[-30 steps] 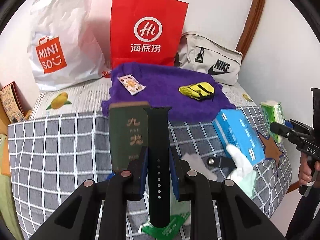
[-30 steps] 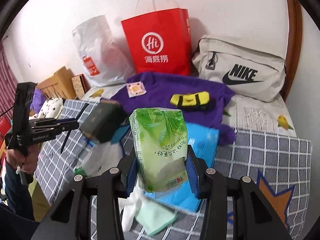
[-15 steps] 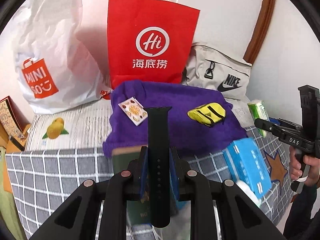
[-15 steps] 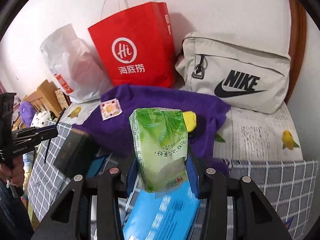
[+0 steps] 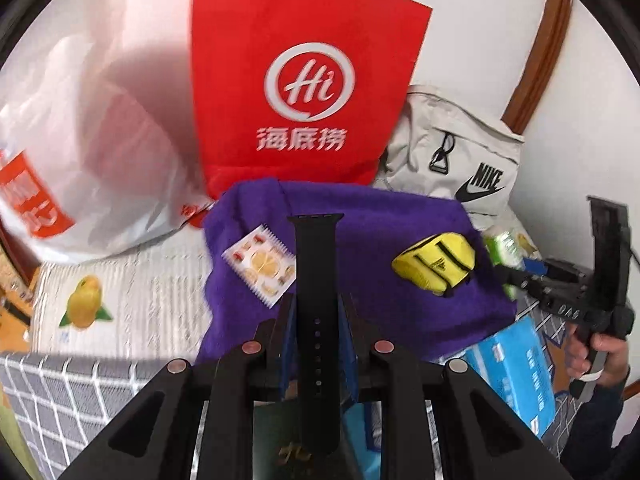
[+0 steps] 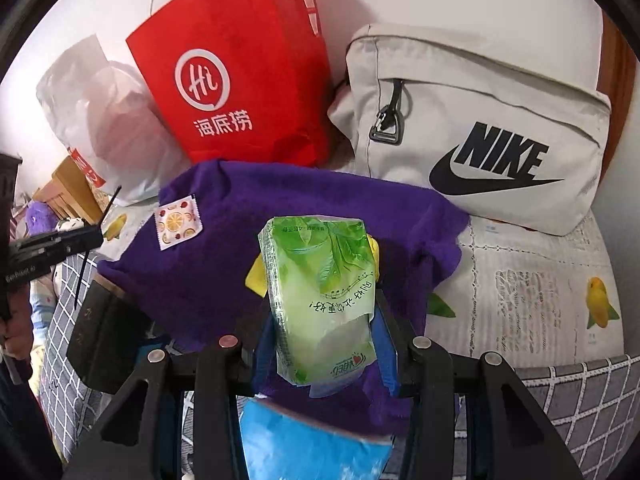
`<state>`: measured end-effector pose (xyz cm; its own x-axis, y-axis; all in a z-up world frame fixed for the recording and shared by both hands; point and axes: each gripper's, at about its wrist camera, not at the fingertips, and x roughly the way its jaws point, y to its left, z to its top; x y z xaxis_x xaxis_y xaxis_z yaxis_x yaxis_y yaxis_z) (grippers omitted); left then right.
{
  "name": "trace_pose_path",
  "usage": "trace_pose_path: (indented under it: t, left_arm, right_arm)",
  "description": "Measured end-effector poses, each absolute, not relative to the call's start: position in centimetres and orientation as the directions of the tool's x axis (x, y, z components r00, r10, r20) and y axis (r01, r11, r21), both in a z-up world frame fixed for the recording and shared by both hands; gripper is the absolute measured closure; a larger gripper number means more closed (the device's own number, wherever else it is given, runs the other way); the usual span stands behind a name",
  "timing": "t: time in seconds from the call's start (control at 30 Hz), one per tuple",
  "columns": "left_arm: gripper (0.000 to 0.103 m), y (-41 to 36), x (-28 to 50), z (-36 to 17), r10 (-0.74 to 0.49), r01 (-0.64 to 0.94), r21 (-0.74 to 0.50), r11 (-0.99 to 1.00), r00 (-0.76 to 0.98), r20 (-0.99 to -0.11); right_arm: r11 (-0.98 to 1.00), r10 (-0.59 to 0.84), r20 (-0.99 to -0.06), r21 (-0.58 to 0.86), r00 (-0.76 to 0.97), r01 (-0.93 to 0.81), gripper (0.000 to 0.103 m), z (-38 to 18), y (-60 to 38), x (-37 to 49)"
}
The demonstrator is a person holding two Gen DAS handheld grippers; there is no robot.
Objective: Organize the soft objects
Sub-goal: 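Carry the black watch strap and green tissue pack over the purple towel, then lower the strap and tissue pack onto the purple towel and open both tools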
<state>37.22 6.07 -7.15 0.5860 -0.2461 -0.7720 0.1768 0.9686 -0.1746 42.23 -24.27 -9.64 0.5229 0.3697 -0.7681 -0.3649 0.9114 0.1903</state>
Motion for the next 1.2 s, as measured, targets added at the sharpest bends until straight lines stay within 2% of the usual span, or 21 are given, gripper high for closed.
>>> trace_pose_path:
  t: [0.53, 1.2]
  left_arm:
    - [0.083, 5.0, 44.8, -9.8, -0.211, 0.165, -0.145, 0.976, 0.528, -0.823]
    - [0.083, 3.7, 47.4, -13.8, -0.146, 0.16, -0.087, 0.983, 0.41, -0.9]
  right_arm:
    - [0.908, 0.367, -0.804, 0.2, 0.468, -0.369, 0.059, -12.7, -25.0, 43.9]
    - [0.901, 0.365, -0.82, 0.192, 0.442, -0.388, 0.055, -13.7, -24.5, 44.4]
